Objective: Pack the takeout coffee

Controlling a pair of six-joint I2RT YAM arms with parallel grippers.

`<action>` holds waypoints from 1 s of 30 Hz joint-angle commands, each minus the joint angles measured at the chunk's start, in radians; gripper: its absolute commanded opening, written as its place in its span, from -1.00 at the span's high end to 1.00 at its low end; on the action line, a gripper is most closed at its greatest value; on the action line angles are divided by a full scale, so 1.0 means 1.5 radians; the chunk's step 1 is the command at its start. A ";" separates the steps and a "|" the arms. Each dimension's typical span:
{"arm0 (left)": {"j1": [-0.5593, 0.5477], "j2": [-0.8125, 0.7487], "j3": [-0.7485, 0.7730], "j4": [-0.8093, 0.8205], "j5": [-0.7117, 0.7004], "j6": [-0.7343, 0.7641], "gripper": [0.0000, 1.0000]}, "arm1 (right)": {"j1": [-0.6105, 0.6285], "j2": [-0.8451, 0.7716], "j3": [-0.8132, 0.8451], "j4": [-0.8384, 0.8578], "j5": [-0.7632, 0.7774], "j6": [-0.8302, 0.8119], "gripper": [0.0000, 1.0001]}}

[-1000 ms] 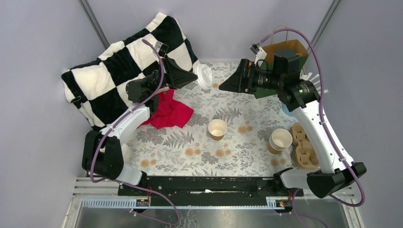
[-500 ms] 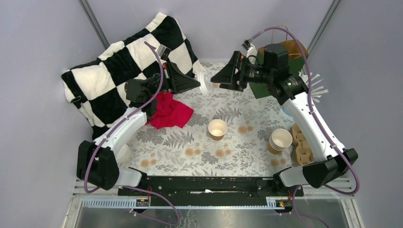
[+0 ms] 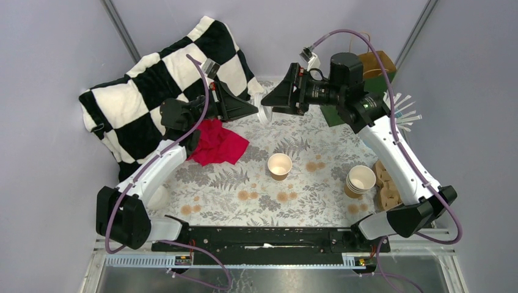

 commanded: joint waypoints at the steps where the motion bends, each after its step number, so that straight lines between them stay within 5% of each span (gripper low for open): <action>1: -0.003 -0.023 0.010 -0.005 0.015 0.029 1.00 | 0.013 0.012 0.035 -0.010 0.010 -0.010 -0.99; 8: -0.003 -0.026 0.010 -0.005 0.017 0.030 1.00 | 0.011 -0.006 0.025 -0.038 0.074 -0.019 -0.99; 30: -0.003 -0.026 0.007 -0.009 0.019 0.029 1.00 | 0.012 0.015 0.012 -0.014 0.037 -0.004 -0.98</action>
